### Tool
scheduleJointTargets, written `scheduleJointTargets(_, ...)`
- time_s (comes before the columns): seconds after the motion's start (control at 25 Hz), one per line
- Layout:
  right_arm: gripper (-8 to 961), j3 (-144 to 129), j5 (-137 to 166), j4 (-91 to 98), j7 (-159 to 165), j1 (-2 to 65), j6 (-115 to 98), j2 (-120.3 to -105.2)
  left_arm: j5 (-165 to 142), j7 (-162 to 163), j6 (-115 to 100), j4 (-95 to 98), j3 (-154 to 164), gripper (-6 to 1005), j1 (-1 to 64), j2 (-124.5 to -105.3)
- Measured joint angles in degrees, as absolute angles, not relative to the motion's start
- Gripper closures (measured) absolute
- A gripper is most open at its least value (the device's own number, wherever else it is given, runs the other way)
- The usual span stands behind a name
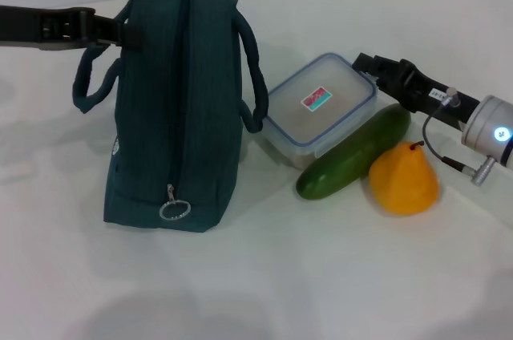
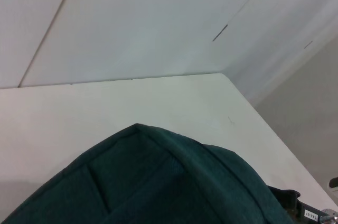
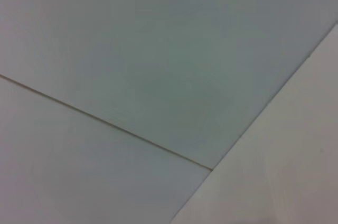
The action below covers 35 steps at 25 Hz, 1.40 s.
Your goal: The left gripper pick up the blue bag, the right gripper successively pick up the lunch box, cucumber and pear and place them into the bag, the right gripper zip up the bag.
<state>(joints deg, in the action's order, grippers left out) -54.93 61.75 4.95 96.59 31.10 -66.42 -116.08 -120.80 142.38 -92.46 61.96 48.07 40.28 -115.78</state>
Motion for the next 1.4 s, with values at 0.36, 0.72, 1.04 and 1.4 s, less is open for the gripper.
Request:
scheduleJointTargets(0.36,750,-54.5,61.58,5.26,96.21,29.58,-67.92,-115.99,-120.73,142.38,-92.49,61.97,48.08,944,39.85,-116.0)
scheduleJointTargets(0.72,853,-54.33,61.45,6.73,96.15,29.09,-71.2,-115.68,-120.69,142.79,-92.79,62.3,48.07,944,40.28,-115.63)
scheduleJointTargets(1.04,855,-54.31,60.03,7.72,96.17,28.23,-72.31,-115.57,-120.67,142.91,-92.76,62.01,48.08,944,41.42,-114.88)
scheduleJointTargets(1.4,847,-54.21,58.73,9.05,96.48,26.76,-73.57,-115.49,-120.66,143.44,-92.77,61.96,48.2,944,41.74,-114.96)
